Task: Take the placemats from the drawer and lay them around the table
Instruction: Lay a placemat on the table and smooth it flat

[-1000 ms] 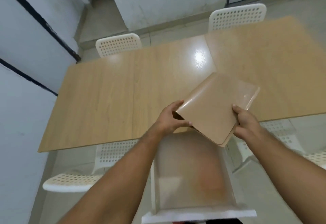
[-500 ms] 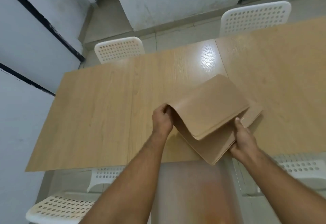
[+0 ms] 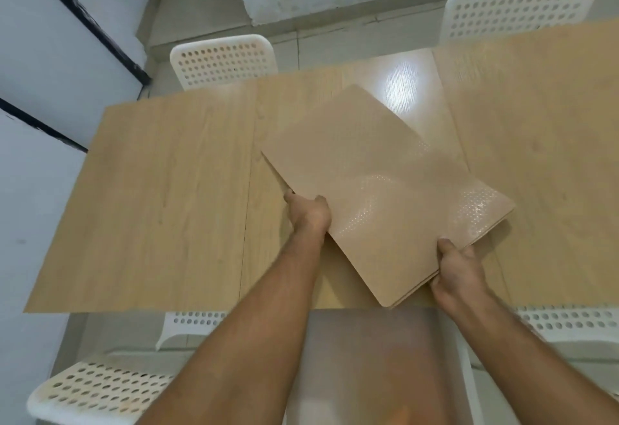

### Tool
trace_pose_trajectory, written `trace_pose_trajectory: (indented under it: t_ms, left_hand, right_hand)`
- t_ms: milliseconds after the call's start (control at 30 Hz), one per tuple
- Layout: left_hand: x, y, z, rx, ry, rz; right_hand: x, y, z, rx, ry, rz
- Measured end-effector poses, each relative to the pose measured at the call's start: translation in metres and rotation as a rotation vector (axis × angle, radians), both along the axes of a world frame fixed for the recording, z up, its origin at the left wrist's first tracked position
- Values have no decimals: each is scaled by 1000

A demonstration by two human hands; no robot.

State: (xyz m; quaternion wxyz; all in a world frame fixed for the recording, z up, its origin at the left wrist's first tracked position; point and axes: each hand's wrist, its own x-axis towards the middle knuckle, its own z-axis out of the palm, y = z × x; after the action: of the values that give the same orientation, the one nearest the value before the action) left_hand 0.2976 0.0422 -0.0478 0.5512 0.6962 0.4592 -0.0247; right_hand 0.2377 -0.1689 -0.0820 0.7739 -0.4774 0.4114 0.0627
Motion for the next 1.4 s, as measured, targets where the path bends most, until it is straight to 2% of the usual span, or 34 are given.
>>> trace_pose_trajectory:
  t_ms: [67, 133, 167, 200, 267, 367, 533, 600, 700, 967, 1100, 1400]
  left_hand:
    - [-17, -10, 5, 244, 16, -160]
    - [-44, -24, 4, 616, 68, -427]
    - [-58, -32, 3, 740, 68, -564]
    - [-69, -38, 0, 778, 55, -703]
    - [-88, -49, -4, 691, 14, -955]
    - [-106, -55, -5, 618, 4, -1164]
    - [-102, -48, 11, 623, 57, -1251]
    - [-98, -46, 16, 615, -8, -1274]
    - [-95, -43, 22, 460, -142, -1222]
    - [-83, -48, 40, 178, -12, -1117]
    - [-81, -48, 40, 182, 58, -1100]
    - [-76, -48, 36, 128, 46, -1072]
  right_hand:
    - [1, 5, 2, -21, -14, -5]
    - [3, 8, 5, -30, -23, -4]
    - [5, 10, 7, -21, -25, -1]
    - [7, 11, 9, -4, -28, 0]
    - [8, 11, 15, 41, -21, 1]
    - [3, 3, 27, 212, -30, 51]
    - [-22, -13, 45, 450, -109, 199]
    - [-30, -17, 48, 493, -146, 261]
    - [-36, -20, 50, 526, -185, 296]
    - [-38, -18, 45, 327, -189, 311]
    - [-38, -17, 44, 305, -200, 311]
    - [-37, -13, 39, 204, -233, 337]
